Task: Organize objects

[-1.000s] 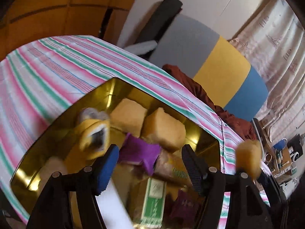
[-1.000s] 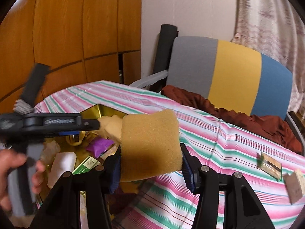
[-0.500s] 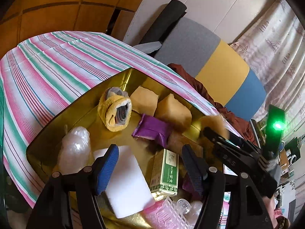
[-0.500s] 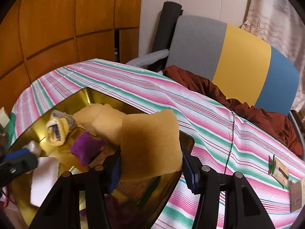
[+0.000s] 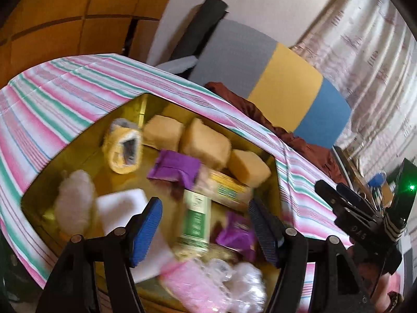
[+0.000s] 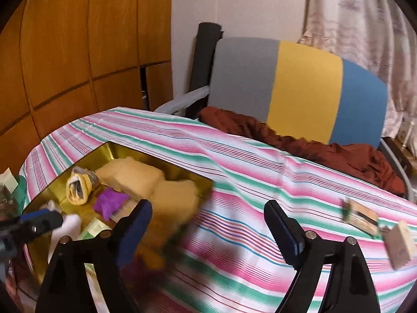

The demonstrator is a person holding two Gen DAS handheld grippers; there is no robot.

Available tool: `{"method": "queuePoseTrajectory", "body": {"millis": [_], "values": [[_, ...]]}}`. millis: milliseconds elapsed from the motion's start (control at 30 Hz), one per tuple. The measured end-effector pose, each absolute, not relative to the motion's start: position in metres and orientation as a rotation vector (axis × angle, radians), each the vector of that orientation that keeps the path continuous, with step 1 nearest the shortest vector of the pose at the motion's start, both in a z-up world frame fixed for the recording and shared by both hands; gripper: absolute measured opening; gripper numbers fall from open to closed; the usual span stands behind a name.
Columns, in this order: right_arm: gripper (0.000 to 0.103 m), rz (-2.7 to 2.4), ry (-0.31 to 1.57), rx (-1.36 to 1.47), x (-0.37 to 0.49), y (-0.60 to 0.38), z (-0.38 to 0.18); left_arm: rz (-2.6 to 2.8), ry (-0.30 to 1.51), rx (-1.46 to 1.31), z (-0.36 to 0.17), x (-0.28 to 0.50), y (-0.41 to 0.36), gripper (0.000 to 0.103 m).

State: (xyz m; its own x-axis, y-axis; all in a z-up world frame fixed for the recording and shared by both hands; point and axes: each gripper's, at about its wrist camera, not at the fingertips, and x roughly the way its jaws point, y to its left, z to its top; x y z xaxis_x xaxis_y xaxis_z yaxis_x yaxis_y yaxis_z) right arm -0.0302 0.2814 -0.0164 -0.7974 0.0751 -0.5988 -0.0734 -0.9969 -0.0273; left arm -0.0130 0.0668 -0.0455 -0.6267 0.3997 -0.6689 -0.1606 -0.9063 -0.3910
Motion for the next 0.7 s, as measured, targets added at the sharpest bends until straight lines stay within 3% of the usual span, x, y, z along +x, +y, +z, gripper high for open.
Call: {"method": "queuePoseTrajectory", "body": {"millis": [333,533,700], "values": [[0.091,2.681,0.172,-1.035,0.035,0.408,-0.027,2.348,-0.237,-1.131,-0.042,0.011,0.151,0.070],[0.097,2.439,0.079,-1.057,0.063,0.501,-0.039,2.267,-0.113,-1.107,-0.042,0.031,0.192,0.070],[0.098,2.305,0.131,-1.071,0.078,0.587,-0.041,2.205,-0.073,-1.144,-0.053,0.037,0.214,0.070]]}}
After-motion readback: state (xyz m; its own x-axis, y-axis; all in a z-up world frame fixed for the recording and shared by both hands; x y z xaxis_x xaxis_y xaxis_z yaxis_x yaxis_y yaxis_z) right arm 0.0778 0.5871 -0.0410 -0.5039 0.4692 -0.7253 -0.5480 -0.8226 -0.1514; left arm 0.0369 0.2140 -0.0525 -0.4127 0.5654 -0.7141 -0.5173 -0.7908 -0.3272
